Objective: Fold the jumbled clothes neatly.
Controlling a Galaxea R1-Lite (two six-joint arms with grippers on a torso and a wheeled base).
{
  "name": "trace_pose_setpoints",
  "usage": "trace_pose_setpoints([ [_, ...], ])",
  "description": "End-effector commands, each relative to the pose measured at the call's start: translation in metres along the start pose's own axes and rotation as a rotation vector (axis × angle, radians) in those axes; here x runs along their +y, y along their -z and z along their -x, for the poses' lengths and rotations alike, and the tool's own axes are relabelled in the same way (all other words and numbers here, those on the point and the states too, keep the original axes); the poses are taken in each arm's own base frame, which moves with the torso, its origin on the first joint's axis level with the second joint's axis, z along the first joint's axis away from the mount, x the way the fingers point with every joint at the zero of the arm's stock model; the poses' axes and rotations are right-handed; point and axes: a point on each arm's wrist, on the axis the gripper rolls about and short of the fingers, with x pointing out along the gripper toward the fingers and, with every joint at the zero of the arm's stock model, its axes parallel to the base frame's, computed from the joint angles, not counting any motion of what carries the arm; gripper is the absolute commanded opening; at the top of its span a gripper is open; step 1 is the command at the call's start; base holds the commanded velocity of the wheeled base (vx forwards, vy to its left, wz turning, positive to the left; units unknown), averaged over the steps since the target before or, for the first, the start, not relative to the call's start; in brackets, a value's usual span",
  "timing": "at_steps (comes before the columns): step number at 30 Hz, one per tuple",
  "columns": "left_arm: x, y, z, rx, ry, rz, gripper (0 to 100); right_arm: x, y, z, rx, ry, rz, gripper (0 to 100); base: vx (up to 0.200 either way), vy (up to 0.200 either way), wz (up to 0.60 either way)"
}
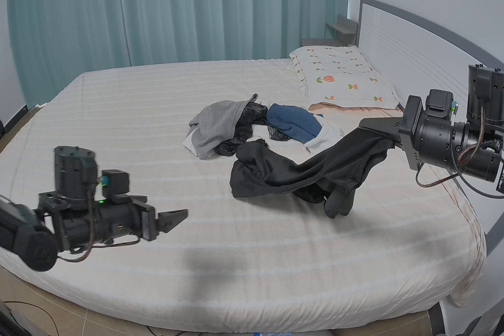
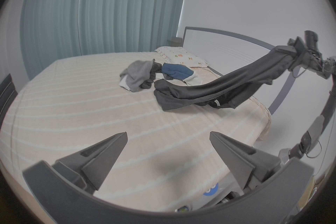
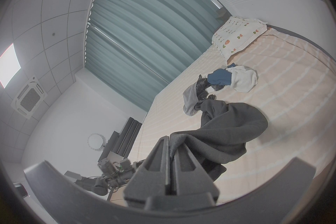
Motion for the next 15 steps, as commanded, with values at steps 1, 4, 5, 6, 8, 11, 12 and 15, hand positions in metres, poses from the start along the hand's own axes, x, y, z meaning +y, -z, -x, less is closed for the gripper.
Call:
trace_pose_setpoints([
  [1, -0.032, 0.007, -0.11, 0.069, 0.033, -0.003, 100, -0.006, -0.004, 0.003, -0.001, 0.004, -0.006, 0, 0.0, 0.0, 0.0],
  [4, -0.037, 0.01, -0.13, 0.086, 0.032, -0.011, 100, -0.005, -0.004, 0.004, -0.003, 0.0, -0.005, 0, 0.0, 0.0, 0.0],
  [5, -0.037, 0.01, -0.13, 0.086, 0.032, -0.011, 100, -0.005, -0.004, 0.004, -0.003, 0.0, -0.005, 0, 0.0, 0.0, 0.0],
  [6, -0.039, 0.009, -0.14, 0.085, 0.035, -0.011, 100, -0.005, -0.004, 0.004, -0.004, -0.001, -0.006, 0, 0.0, 0.0, 0.0],
  [8, -0.04, 0.006, -0.152, 0.081, 0.036, -0.01, 100, -0.004, -0.005, 0.004, -0.005, -0.004, -0.007, 0, 0.0, 0.0, 0.0],
  [11, -0.039, 0.01, -0.168, 0.094, 0.032, -0.01, 100, -0.003, -0.005, 0.004, -0.004, -0.011, -0.009, 0, 0.0, 0.0, 0.0],
  [12, -0.039, 0.014, -0.179, 0.108, 0.03, -0.01, 100, -0.002, -0.005, 0.004, -0.007, -0.011, -0.008, 0, 0.0, 0.0, 0.0],
  [15, -0.038, 0.019, -0.195, 0.113, 0.027, -0.009, 100, -0.002, -0.006, 0.005, -0.008, -0.01, -0.009, 0, 0.0, 0.0, 0.0],
])
